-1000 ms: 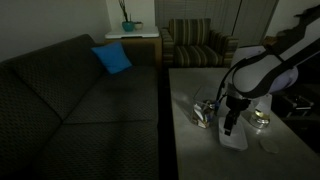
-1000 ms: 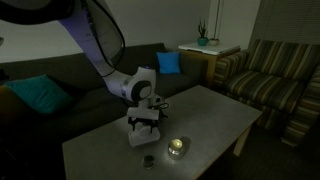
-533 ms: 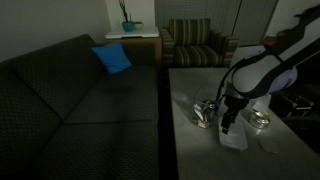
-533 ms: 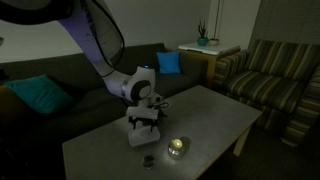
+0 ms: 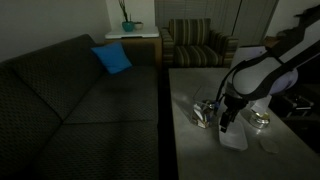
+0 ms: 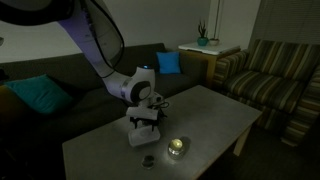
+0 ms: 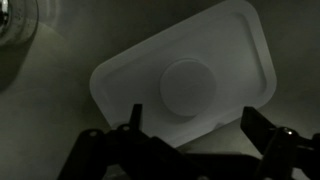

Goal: Pick up the lid and close the container

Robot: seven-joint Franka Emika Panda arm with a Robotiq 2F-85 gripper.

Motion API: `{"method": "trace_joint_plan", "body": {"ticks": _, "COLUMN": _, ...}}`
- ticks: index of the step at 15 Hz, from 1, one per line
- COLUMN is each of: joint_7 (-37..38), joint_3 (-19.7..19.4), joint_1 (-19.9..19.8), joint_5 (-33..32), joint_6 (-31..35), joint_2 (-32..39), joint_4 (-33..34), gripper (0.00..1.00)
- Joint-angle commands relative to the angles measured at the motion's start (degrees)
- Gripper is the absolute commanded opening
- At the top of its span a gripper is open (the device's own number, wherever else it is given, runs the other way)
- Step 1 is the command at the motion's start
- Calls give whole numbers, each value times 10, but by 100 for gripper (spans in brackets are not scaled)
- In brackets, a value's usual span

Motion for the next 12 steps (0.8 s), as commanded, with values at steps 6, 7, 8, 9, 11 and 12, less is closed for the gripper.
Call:
{"method": "trace_joint_plan", "body": {"ticks": 6, "joint_7": -1, "joint_3": -4, "joint_1": -6, "joint_5": 9, "joint_6": -4, "joint_2": 1, "joint_4": -20, "gripper": 100}}
{"method": "trace_joint_plan", "body": {"ticks": 7, "joint_7": -3, "joint_3": -3, "joint_1": -7, "joint_5": 10, "joint_6": -6, "joint_2": 1, "joint_4": -22, "gripper": 100}}
{"method": "trace_joint_plan", "body": {"ticks": 8, "joint_7": -2, "joint_3": -2, "joint_1": -7, "joint_5": 11, "joint_6": -6, "joint_2": 1, "joint_4": -25, "gripper": 100}}
{"method": "trace_joint_plan", "body": {"ticks": 9, "joint_7": -3, "joint_3": -1, "joint_1": -7, "joint_5": 12, "joint_6": -7, "joint_2": 1, "joint_4": -28, "gripper": 100}}
{"method": "trace_joint_plan", "body": {"ticks": 11, "joint_7": -2, "joint_3": -1, "joint_1": -8, "joint_5": 13, "joint_6": -6, "joint_2": 1, "joint_4": -33, "gripper": 100}}
{"method": "trace_joint_plan", "body": {"ticks": 12, "joint_7": -1, "joint_3": -2, "joint_1": -8, "joint_5": 13, "joint_6": -5, "joint_2": 1, "joint_4": -34, "gripper": 100}}
